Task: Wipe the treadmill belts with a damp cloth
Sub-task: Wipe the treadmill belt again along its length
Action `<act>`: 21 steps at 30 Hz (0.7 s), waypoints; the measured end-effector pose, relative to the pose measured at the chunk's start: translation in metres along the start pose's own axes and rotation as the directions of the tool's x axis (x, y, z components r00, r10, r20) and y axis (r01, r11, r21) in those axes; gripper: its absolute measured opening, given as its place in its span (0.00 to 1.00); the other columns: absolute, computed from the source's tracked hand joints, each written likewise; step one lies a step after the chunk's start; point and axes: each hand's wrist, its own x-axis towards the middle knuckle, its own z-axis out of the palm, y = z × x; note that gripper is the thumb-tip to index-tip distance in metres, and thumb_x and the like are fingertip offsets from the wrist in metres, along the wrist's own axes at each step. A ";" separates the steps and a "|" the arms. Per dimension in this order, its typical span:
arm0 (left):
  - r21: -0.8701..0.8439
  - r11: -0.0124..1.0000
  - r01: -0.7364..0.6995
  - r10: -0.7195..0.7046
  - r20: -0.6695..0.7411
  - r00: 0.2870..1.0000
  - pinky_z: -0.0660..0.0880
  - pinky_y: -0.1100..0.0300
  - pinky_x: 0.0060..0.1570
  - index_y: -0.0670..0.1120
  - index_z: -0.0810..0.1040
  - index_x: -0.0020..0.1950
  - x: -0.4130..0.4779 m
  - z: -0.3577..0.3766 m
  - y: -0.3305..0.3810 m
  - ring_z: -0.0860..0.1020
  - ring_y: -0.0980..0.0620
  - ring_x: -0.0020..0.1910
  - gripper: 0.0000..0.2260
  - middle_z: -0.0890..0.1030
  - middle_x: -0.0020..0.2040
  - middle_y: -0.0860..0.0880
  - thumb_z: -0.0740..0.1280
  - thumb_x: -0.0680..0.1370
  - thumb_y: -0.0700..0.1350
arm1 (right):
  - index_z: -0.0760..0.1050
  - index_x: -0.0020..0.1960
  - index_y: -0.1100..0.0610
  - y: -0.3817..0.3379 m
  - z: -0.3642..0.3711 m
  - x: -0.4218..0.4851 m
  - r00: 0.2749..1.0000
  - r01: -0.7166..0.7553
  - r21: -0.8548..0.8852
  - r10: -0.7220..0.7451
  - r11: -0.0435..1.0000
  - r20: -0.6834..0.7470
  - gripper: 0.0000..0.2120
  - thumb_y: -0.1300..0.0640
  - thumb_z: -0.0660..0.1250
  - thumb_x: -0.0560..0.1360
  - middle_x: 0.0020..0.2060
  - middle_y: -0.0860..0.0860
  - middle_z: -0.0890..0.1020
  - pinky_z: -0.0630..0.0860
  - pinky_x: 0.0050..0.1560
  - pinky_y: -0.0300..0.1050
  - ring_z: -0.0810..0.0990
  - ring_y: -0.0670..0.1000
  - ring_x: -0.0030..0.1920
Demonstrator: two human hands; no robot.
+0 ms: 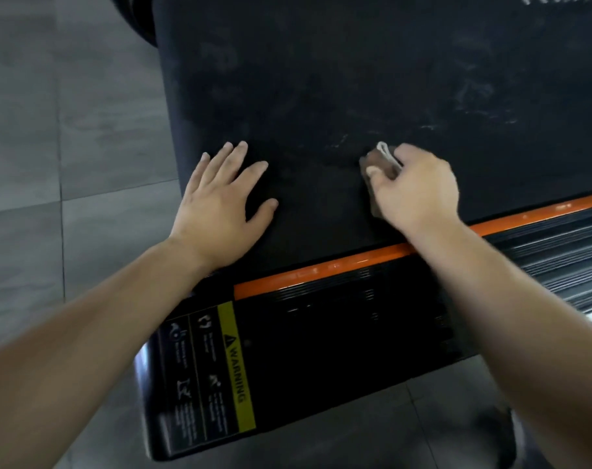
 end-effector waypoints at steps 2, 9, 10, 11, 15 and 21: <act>-0.049 0.999 0.003 -0.004 -0.026 1.000 0.42 0.50 0.82 0.48 0.67 0.80 -0.001 0.001 -0.003 0.50 0.48 0.84 0.27 0.58 0.84 0.45 0.62 0.83 0.58 | 0.75 0.48 0.52 -0.023 0.013 -0.017 0.995 0.103 0.025 -0.103 0.994 -0.007 0.11 0.45 0.68 0.76 0.47 0.55 0.81 0.67 0.41 0.47 0.80 0.62 0.48; -0.115 0.989 0.093 -0.094 -0.007 0.996 0.40 0.47 0.82 0.52 0.63 0.82 -0.013 0.000 -0.014 0.44 0.52 0.84 0.27 0.53 0.85 0.50 0.60 0.83 0.58 | 0.70 0.43 0.51 -0.015 0.004 0.022 0.998 0.059 -0.046 -0.059 0.997 0.008 0.12 0.44 0.67 0.77 0.46 0.56 0.82 0.69 0.42 0.48 0.81 0.61 0.49; -0.119 0.988 0.099 -0.099 0.002 0.995 0.39 0.47 0.81 0.52 0.63 0.82 -0.014 0.001 -0.014 0.43 0.52 0.84 0.28 0.52 0.85 0.50 0.60 0.84 0.58 | 0.72 0.45 0.51 -0.011 0.002 0.029 1.000 -0.019 -0.047 0.018 0.999 -0.023 0.11 0.44 0.67 0.77 0.48 0.57 0.82 0.71 0.43 0.49 0.81 0.63 0.51; -0.124 0.987 0.100 -0.101 0.001 0.995 0.39 0.47 0.81 0.52 0.62 0.82 -0.015 0.001 -0.014 0.43 0.52 0.84 0.27 0.51 0.85 0.50 0.60 0.84 0.58 | 0.74 0.47 0.52 -0.016 0.006 0.028 0.999 -0.023 -0.048 0.021 0.999 -0.042 0.11 0.45 0.66 0.77 0.50 0.58 0.82 0.72 0.44 0.50 0.81 0.64 0.53; -0.120 0.987 0.105 -0.108 -0.018 0.994 0.39 0.47 0.81 0.51 0.63 0.82 -0.014 0.003 -0.013 0.44 0.51 0.84 0.27 0.52 0.85 0.50 0.61 0.84 0.56 | 0.76 0.49 0.51 -0.059 0.031 -0.015 0.948 0.308 0.082 -0.313 0.948 0.058 0.10 0.45 0.68 0.77 0.47 0.52 0.78 0.70 0.42 0.47 0.79 0.57 0.48; -0.156 0.983 0.098 -0.100 -0.009 0.995 0.38 0.48 0.81 0.52 0.62 0.82 -0.015 0.002 -0.016 0.43 0.53 0.84 0.27 0.52 0.85 0.51 0.60 0.83 0.57 | 0.77 0.52 0.57 0.040 -0.002 0.045 0.998 -0.029 -0.096 0.023 0.995 -0.060 0.15 0.45 0.66 0.78 0.51 0.61 0.82 0.77 0.49 0.54 0.81 0.65 0.53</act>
